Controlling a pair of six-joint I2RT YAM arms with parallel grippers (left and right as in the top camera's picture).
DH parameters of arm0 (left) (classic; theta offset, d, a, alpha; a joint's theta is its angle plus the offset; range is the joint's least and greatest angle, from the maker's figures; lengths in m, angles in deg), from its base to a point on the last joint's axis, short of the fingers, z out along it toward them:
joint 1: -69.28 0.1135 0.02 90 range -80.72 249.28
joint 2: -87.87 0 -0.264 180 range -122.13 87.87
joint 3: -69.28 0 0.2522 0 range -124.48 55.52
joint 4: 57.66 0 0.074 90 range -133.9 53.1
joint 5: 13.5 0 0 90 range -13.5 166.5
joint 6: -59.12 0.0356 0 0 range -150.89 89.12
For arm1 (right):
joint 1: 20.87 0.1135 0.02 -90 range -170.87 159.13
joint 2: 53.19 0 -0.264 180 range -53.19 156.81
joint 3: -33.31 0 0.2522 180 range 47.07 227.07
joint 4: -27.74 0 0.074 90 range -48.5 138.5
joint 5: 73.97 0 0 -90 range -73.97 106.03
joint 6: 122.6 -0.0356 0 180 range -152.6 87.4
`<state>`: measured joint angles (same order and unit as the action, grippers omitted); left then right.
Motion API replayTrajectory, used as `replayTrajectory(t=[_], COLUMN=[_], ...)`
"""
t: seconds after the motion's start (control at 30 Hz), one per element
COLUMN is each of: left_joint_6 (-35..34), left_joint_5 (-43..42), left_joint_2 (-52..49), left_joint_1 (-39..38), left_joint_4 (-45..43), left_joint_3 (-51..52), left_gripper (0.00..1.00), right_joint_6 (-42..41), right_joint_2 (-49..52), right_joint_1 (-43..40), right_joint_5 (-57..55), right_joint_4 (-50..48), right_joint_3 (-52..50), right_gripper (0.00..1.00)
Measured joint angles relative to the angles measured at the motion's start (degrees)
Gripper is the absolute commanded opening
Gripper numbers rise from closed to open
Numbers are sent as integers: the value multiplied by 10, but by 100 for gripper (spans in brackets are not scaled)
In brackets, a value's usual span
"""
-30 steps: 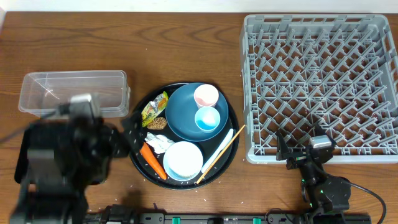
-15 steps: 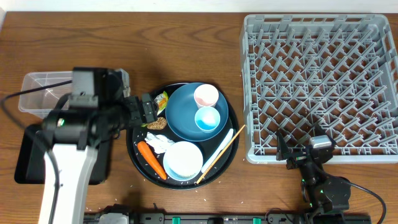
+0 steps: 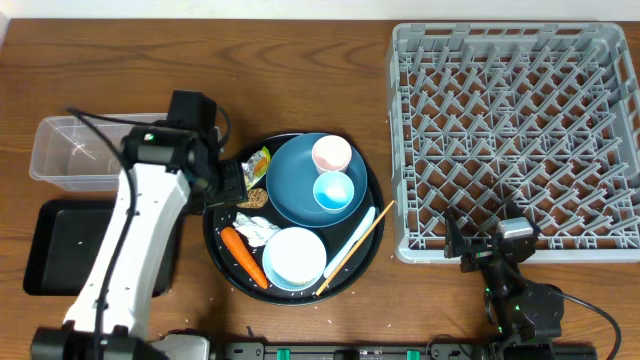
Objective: Sort waste into correct bins and load items into the dishwasher rack
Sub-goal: 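Move the left gripper over the yellow snack wrapper on the round tray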
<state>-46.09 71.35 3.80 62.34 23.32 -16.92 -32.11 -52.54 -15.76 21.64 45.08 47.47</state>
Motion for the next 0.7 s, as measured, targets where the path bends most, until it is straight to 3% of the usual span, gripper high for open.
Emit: replayTrajectory(t=[0.37, 0.7], left_joint_6=[30, 91], left_joint_5=[71, 80], left_joint_2=[-65, -112], left_joint_1=[-36, -114], left_joint_4=[-4, -72], left_joint_3=[2, 5], left_gripper=[60, 59], right_joint_6=[0, 0], right_joint_2=[0, 0], right_joint_1=[0, 0], right_joint_5=[0, 0], right_joint_4=[0, 0], right_joint_3=[0, 0], right_gripper=[99, 99])
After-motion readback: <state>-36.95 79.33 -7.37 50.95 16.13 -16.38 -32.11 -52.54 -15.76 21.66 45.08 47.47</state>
